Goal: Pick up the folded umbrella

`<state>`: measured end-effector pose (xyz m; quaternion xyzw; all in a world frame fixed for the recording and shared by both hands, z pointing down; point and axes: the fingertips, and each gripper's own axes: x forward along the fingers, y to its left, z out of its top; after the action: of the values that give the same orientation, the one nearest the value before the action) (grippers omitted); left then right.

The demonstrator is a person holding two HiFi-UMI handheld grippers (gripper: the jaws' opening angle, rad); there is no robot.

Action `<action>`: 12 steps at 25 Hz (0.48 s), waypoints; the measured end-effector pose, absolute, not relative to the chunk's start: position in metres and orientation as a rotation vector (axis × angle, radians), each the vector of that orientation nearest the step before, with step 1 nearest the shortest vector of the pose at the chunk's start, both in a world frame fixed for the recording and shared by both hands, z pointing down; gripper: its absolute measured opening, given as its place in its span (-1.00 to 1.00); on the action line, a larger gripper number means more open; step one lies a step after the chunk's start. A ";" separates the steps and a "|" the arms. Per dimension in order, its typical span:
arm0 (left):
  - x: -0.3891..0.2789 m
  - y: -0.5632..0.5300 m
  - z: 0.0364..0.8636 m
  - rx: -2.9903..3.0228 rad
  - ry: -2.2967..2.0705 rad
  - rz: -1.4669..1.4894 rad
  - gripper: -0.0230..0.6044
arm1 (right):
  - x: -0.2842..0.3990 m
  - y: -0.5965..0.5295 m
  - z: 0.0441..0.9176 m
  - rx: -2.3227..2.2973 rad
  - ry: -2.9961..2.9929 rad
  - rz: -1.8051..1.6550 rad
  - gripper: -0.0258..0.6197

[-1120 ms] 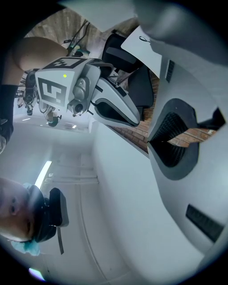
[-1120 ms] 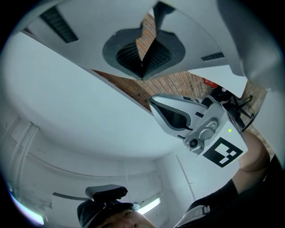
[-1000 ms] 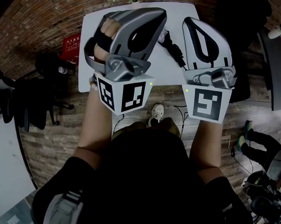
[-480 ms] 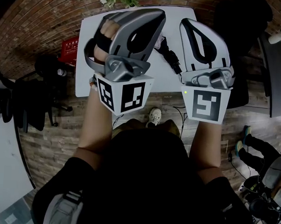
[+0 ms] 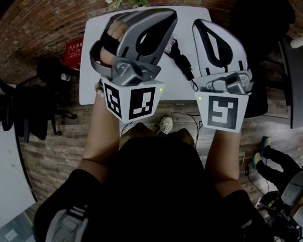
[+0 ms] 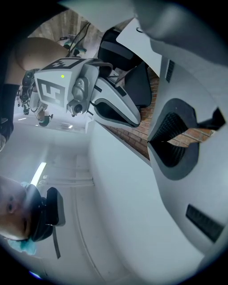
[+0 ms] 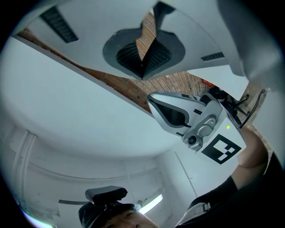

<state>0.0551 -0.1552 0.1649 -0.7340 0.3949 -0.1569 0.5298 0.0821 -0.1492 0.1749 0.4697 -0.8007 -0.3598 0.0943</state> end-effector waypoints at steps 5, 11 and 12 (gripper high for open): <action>0.055 -0.155 0.166 -1.753 0.948 -0.381 -0.89 | 0.087 -0.149 0.173 1.407 -2.389 -1.057 -0.83; 0.061 -0.153 0.168 -1.772 0.931 -0.373 -0.89 | 0.091 -0.148 0.174 1.422 -2.382 -1.048 -0.83; 0.061 -0.152 0.168 -1.776 0.931 -0.371 -0.88 | 0.092 -0.147 0.173 1.423 -2.381 -1.047 -0.83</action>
<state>0.0612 -0.1524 0.1684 -0.7418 0.3889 -0.1549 0.5239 0.0919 -0.1473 0.1734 0.4781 -0.8000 -0.3517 0.0884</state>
